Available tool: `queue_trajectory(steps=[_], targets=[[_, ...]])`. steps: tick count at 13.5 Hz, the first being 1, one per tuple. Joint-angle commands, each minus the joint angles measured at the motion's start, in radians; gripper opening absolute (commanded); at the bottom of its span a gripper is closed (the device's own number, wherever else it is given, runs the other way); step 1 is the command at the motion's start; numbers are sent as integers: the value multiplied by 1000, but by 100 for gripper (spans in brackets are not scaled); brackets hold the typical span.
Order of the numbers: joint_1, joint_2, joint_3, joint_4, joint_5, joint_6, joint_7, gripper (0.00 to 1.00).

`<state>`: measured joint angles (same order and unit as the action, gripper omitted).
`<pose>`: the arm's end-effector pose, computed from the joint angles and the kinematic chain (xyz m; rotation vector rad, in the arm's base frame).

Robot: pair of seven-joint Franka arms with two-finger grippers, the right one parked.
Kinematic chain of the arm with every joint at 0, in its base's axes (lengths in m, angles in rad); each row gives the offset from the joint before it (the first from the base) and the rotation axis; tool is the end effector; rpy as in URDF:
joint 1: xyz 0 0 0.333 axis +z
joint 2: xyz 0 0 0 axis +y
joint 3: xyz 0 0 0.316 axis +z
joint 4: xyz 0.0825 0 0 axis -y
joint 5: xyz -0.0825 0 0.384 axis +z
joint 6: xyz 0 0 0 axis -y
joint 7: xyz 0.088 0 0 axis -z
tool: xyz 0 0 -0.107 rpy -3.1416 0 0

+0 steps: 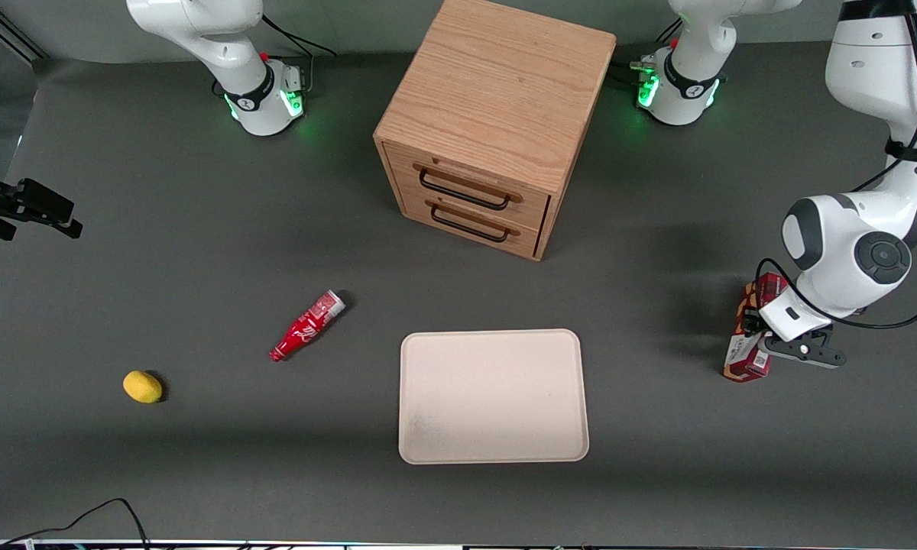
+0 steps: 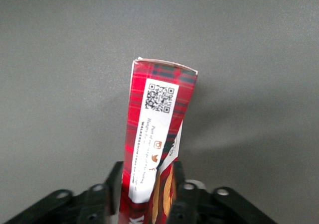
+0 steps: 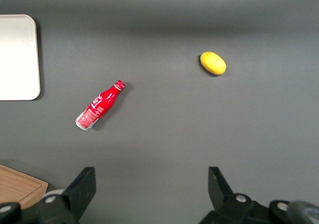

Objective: Place red cookie box on tray
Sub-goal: 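Close the left gripper around the top of the red cookie box, then lift the box and carry it with the left gripper over the tray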

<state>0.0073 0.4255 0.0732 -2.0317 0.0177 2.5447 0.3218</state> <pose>0.6075 0.0475 0.2431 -3.0552 0.4046 -0.1211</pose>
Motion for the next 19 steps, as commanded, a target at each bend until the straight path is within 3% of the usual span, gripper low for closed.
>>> queue_trajectory(steps=[1,10,14,17,19], targets=[[3,-16,-4,-16,-33,8,17,0],[-9,-71,-4,-2,-35,-81,13,0],[-27,-206,-3,141,-28,-460,-1,0],[-43,-209,-7,443,-21,-861,-75,0],[-75,-191,-12,600,-22,-1004,-96,0]])
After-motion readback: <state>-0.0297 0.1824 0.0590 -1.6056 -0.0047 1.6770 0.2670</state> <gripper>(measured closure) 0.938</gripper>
